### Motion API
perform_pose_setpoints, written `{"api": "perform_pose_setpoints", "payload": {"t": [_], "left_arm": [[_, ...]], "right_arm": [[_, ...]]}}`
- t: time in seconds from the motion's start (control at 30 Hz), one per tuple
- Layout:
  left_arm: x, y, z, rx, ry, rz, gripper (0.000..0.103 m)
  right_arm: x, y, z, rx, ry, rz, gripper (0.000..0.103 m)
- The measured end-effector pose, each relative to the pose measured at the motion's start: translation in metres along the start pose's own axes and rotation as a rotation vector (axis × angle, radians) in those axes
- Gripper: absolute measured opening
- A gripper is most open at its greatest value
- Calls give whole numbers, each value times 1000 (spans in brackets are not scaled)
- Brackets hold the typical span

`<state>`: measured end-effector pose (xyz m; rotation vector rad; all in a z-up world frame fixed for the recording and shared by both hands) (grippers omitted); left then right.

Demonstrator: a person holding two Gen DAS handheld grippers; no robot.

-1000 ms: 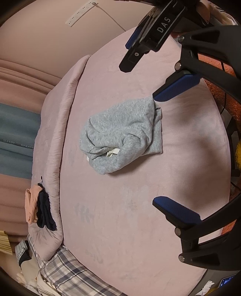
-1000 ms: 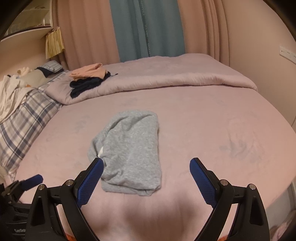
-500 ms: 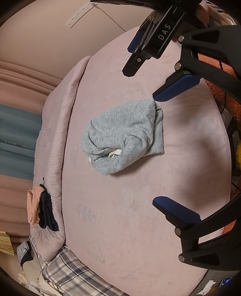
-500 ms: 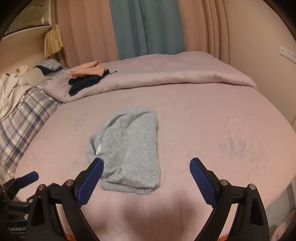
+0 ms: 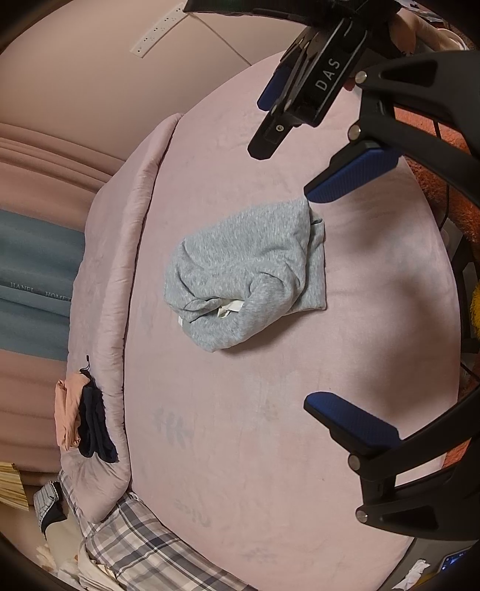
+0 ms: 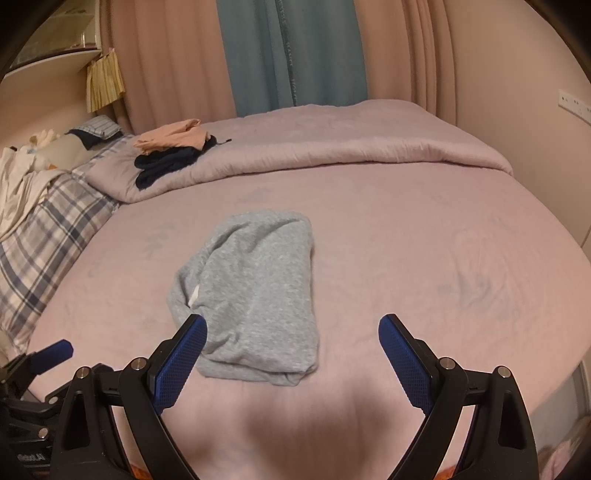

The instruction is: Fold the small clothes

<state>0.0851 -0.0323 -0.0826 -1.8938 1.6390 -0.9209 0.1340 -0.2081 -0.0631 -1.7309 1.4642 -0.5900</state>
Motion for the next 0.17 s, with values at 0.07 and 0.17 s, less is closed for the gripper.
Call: {"api": "perform_pose_setpoints", "payload": {"t": [0.07,0.17], "left_arm": [[0,0,0,-3,-3,0,102],[1,0,0,-4,-3,-1,102]], "right_arm": [[0,1,1,-2,1,0,94],[0,1,0,-2,2,0,94]]}}
Point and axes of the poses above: each gripper's, at about its wrist camera, not at the fingertips, and z roughly the way its jaws point, x to its right, y to its underside, the point moved 8 cm from there along z, roughly the way its jaws point, and after that the axes turned 6 degrees about x, right-handed, at the moved point
